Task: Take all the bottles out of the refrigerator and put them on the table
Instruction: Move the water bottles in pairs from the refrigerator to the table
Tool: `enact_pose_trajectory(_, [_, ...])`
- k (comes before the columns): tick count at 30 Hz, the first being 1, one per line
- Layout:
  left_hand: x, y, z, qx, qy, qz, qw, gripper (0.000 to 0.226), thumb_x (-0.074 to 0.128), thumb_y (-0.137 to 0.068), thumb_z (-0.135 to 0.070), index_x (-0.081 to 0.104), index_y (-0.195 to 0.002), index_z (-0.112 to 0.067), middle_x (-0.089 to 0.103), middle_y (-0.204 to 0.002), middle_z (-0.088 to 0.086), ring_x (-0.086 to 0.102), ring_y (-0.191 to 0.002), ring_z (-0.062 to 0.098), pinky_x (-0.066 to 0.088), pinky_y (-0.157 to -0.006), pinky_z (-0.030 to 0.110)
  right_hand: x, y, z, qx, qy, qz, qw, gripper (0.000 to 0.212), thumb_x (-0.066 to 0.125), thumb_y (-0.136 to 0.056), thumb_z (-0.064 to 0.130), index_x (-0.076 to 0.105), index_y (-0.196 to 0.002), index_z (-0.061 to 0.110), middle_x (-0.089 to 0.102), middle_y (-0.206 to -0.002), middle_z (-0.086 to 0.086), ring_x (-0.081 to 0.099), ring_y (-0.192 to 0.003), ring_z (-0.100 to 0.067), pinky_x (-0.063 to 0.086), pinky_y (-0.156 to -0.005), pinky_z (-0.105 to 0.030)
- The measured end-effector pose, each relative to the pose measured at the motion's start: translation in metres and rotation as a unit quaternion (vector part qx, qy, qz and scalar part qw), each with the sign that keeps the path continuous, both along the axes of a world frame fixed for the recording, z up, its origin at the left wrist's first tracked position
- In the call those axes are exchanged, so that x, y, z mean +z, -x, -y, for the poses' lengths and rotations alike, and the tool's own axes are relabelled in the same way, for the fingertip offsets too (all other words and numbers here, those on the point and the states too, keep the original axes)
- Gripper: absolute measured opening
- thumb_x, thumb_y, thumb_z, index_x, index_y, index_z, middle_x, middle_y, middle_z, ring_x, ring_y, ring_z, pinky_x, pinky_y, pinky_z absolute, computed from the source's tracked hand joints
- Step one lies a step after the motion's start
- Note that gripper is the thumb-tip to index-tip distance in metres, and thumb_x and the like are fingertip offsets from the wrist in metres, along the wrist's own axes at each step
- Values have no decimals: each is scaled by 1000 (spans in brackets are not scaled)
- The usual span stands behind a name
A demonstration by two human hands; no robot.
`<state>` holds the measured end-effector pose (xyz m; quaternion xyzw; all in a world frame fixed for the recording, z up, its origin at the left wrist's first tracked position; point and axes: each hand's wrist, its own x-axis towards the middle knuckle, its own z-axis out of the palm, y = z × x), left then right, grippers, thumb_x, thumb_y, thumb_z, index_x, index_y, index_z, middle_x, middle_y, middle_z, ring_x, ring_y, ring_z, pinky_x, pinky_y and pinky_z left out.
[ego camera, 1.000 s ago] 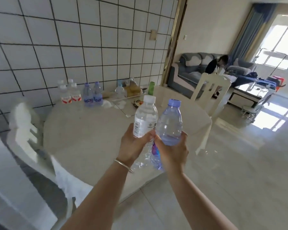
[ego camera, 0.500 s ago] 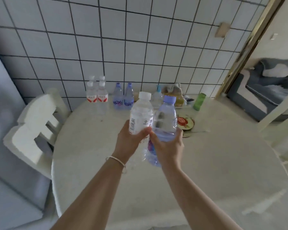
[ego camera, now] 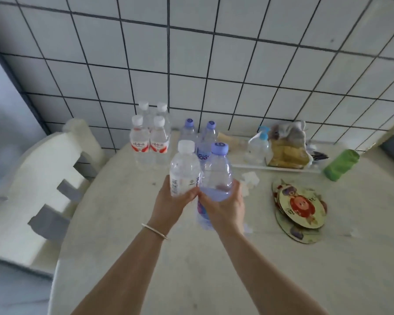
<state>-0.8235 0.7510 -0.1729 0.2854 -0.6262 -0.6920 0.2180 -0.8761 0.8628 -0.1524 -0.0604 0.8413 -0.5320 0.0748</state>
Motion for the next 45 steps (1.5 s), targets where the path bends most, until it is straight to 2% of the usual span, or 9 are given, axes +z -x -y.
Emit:
enact_pose_trajectory(7, [-41, 71, 67, -1, 4, 18, 1000, 80, 83, -49, -31, 54, -122, -14, 68, -115, 11, 66, -107, 27, 52, -94, 51, -34, 81, 62, 34, -32, 24, 999, 63, 83, -56, 35, 46, -106, 29, 63, -98, 8, 62, -89, -16, 53, -76, -35])
enact_pose_trajectory(12, [-65, 116, 101, -16, 48, 35, 998, 65, 84, -51, -25, 62, -111, -23, 73, -104, -3, 69, -97, 11, 56, -88, 38, -63, 126, 91, 33, -29, 29, 999, 72, 84, -54, 34, 47, -115, 28, 63, -103, 8, 62, -93, -15, 54, -78, -36])
enact_pose_trajectory(17, [-87, 153, 112, -9, 75, 59, 995, 64, 81, -48, -27, 59, -108, -22, 71, -101, -3, 68, -96, 14, 55, -85, 36, -89, 157, 106, 7, -32, 28, 999, 65, 79, -50, 40, 50, -107, 27, 66, -94, 8, 65, -85, -15, 55, -69, -34])
enact_pose_trajectory(21, [-102, 168, 115, -5, 85, 67, 994, 68, 82, -47, -31, 57, -109, -20, 71, -103, 2, 68, -97, 18, 53, -89, 48, -105, 171, 110, 1, -37, 25, 999, 67, 79, -50, 39, 49, -108, 24, 65, -95, 6, 63, -86, -19, 51, -67, -31])
enact_pose_trajectory(30, [-117, 175, 121, 15, 77, 71, 994, 64, 79, -46, -23, 57, -105, -15, 71, -100, 7, 69, -95, 26, 54, -87, 51, -118, 175, 114, 19, -17, 13, 1000, 71, 85, -54, 32, 48, -114, 19, 62, -99, 5, 59, -88, -15, 44, -66, -24])
enact_pose_trajectory(35, [-113, 174, 120, -8, 87, 72, 994, 66, 77, -48, -28, 55, -109, -18, 70, -102, 2, 68, -94, 16, 55, -86, 38, -120, 172, 107, 17, 3, 5, 1000, 51, 86, -57, 19, 46, -83, 36, 58, -78, 17, 56, -72, 8, 42, -55, -7])
enact_pose_trajectory(40, [-106, 170, 120, -33, 79, 79, 993, 77, 79, -49, -34, 52, -119, -19, 69, -110, 0, 67, -101, 12, 53, -90, 33, -124, 171, 105, 42, 5, 22, 999, 60, 86, -55, 35, 54, -103, 21, 64, -94, 8, 63, -85, -10, 49, -65, -25])
enact_pose_trajectory(42, [-100, 164, 115, -32, 82, 104, 991, 72, 78, -45, -42, 54, -112, -29, 67, -107, -5, 66, -97, 7, 50, -86, 23, -124, 170, 103, 65, -11, 23, 998, 57, 82, -55, 39, 57, -103, 20, 67, -93, 3, 66, -84, -18, 54, -63, -30])
enact_pose_trajectory(45, [-92, 146, 105, -6, 73, 148, 986, 70, 77, -44, -37, 52, -109, -33, 62, -111, -6, 60, -106, 10, 44, -87, 21, -114, 157, 92, 46, -20, 33, 998, 70, 83, -59, 37, 46, -118, 26, 58, -108, 6, 62, -94, -16, 54, -74, -36])
